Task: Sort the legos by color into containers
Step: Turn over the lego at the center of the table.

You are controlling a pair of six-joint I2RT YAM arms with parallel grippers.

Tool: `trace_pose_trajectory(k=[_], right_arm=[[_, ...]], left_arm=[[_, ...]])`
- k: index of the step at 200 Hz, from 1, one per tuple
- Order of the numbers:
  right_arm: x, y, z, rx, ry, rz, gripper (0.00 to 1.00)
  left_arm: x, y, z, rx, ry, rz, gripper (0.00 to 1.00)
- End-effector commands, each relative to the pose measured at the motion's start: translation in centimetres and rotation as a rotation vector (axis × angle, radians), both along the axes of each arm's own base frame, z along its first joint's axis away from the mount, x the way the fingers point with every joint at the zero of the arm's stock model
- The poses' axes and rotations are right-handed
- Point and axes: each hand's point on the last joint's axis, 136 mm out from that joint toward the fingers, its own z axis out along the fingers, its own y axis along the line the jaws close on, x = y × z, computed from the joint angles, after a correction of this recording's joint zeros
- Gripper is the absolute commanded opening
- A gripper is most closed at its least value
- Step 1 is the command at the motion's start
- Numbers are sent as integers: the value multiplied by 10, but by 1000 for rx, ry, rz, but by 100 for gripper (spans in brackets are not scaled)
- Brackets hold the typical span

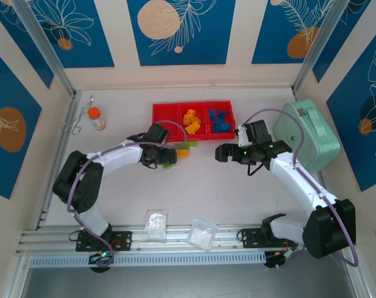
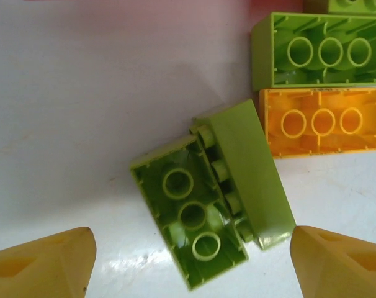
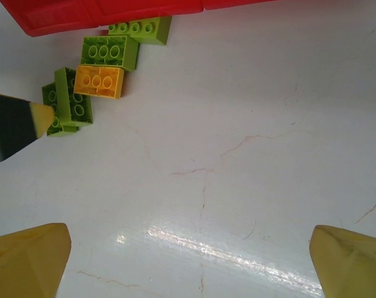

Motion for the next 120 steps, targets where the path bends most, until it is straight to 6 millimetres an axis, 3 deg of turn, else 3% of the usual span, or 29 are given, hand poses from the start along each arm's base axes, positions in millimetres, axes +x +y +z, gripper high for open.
trace_pose_trajectory(k=[1,36,71,103,120], right_arm=[[-1,0,7,-11,-8,12,99],[-1,-2,6,-23,-12,14,99],[1,-2,6,-23,-12,20,99],[2,-1,5,-19,-9,24,99],[3,0,5,-17,-8,22,99]], left_arm=[[18,-8,6,-40,-12,45,79],[17,9,-7,-31,16,112,66],[9,38,-25,-27,63,180,61],[1,62,-31,-9,83,210,61],[-2,69,-27,-1,67,211,69]])
